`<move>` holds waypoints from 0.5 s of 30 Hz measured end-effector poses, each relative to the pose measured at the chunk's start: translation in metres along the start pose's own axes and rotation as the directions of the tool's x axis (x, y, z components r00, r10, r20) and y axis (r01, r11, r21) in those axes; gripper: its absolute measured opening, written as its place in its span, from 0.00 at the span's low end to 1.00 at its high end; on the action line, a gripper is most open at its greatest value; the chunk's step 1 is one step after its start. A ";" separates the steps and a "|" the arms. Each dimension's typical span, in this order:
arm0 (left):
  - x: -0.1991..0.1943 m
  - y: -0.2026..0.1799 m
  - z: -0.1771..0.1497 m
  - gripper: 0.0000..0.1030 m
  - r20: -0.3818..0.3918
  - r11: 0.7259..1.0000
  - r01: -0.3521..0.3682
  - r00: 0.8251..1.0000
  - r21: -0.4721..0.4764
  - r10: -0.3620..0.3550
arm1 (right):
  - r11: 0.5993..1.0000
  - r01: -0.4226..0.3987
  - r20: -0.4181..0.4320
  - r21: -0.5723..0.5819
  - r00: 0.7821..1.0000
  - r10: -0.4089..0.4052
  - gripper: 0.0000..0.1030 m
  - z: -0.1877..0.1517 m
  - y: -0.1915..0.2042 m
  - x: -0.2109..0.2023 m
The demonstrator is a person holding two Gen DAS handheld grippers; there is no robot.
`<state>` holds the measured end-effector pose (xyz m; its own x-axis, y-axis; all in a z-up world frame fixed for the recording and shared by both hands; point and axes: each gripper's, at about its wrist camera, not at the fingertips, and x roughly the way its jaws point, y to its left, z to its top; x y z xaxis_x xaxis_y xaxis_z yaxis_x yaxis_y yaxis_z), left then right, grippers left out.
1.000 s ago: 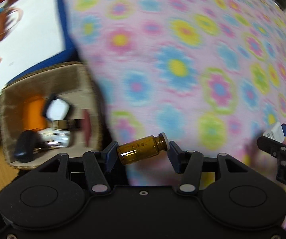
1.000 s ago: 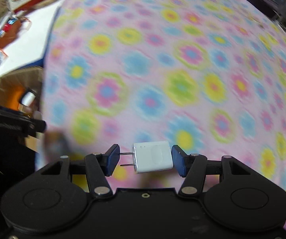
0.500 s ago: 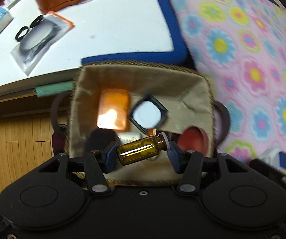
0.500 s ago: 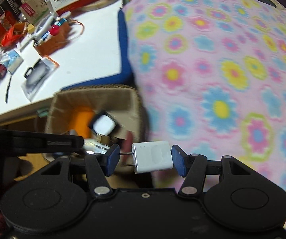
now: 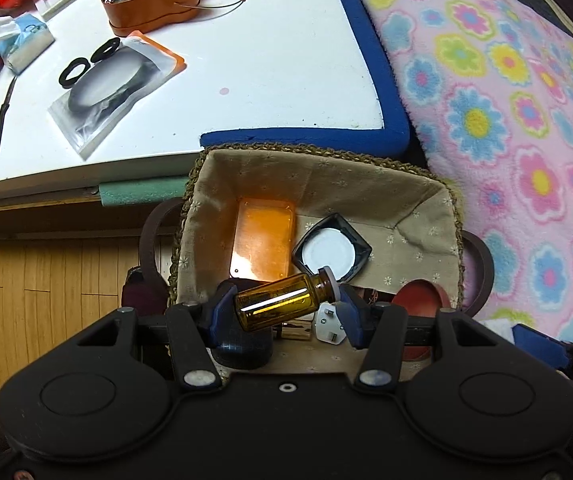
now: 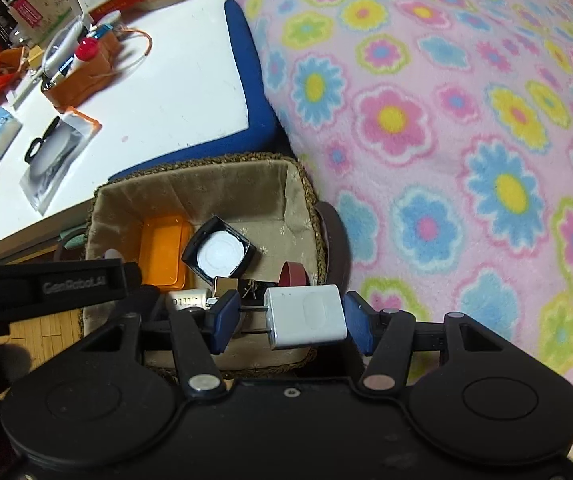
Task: Organize rigid objects
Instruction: 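Carry the amber vial and white charger over the basket, then lower both tools into the basket and open them to drop the vial and charger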
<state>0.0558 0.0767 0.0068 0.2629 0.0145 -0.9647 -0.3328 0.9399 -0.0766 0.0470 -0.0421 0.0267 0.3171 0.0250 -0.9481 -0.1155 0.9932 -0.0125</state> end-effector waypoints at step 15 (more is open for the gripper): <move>0.008 0.008 0.001 0.64 -0.050 0.998 -0.043 0.998 -0.035 0.041 | 0.998 0.061 -0.035 -0.019 0.997 -0.062 0.65 0.010 0.008 0.024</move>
<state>0.0562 0.0850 -0.0017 0.2030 0.0362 -0.9785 -0.3750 0.9260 -0.0435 0.0629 -0.0325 0.0067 0.2906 -0.0407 -0.9560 -0.1133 0.9906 -0.0766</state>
